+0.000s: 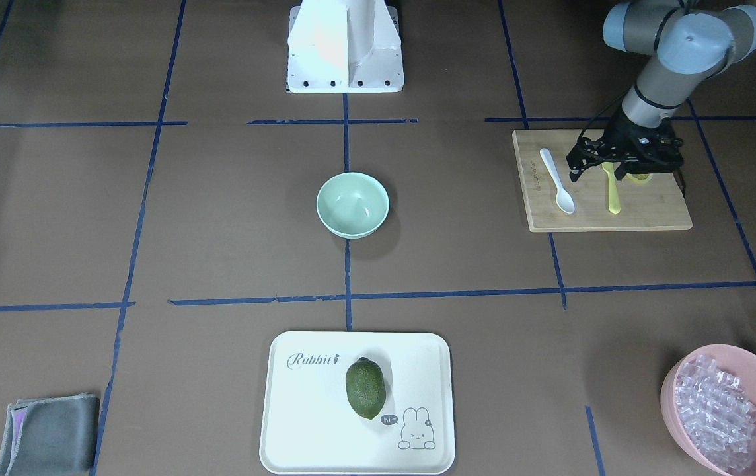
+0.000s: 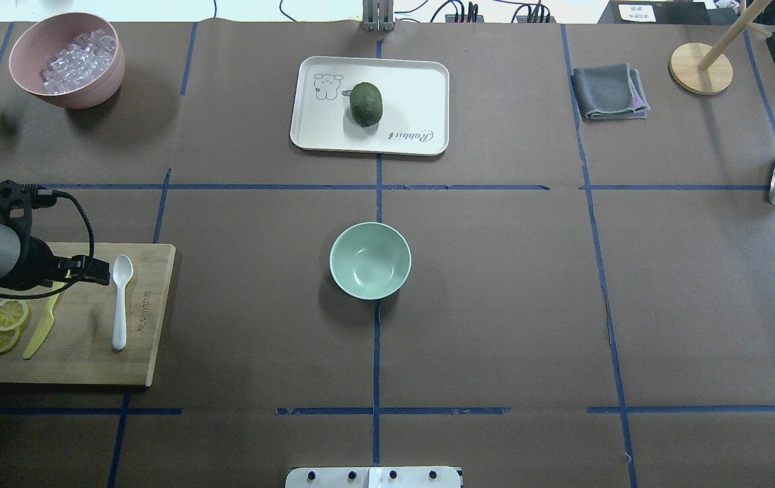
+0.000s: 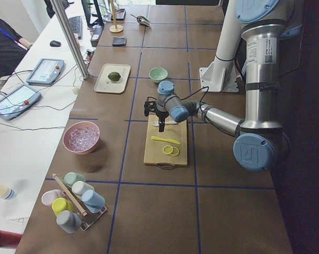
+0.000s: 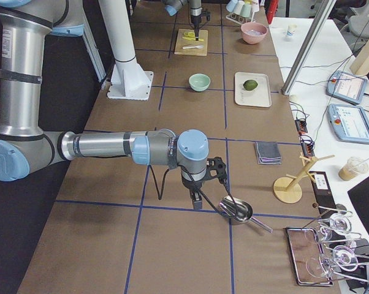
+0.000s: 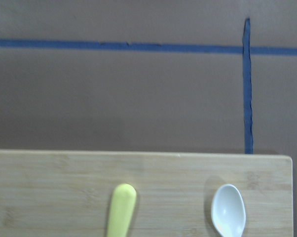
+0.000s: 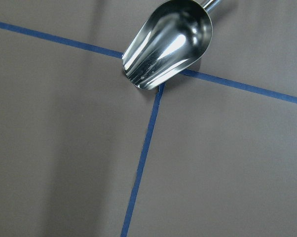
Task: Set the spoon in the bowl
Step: 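Lower the left gripper over the white spoon handle, then close the left gripper on the white spoon handle and lift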
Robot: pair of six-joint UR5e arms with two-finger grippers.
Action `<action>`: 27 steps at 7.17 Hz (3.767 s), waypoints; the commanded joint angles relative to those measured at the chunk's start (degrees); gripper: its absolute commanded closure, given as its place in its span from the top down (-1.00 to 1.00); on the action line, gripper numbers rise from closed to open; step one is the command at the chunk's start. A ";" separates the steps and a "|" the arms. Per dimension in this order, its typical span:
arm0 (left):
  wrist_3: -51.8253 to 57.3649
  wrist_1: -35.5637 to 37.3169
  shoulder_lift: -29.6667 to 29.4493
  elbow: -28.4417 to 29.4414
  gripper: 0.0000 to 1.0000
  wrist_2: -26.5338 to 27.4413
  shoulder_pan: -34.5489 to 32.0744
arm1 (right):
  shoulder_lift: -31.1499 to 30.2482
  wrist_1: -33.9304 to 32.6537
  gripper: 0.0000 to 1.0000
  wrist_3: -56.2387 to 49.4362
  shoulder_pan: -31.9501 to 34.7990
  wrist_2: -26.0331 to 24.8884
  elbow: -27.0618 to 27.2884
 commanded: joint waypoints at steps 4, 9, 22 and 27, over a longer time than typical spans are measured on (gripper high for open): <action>-1.25 0.15 -1.24 0.18 0.77 1.85 4.36 | -0.06 0.00 1.00 0.04 0.00 -0.11 -0.08; -1.16 0.50 -2.91 1.23 -0.04 1.76 4.62 | -0.05 0.00 1.00 0.04 -0.09 -0.20 -0.08; -1.16 0.50 -2.91 1.76 -0.30 1.76 5.68 | -0.14 0.00 1.00 -0.05 0.00 -0.20 -0.08; -1.16 0.50 -3.26 -0.51 -1.00 1.85 5.59 | -0.14 0.00 1.00 0.04 0.00 0.06 -0.08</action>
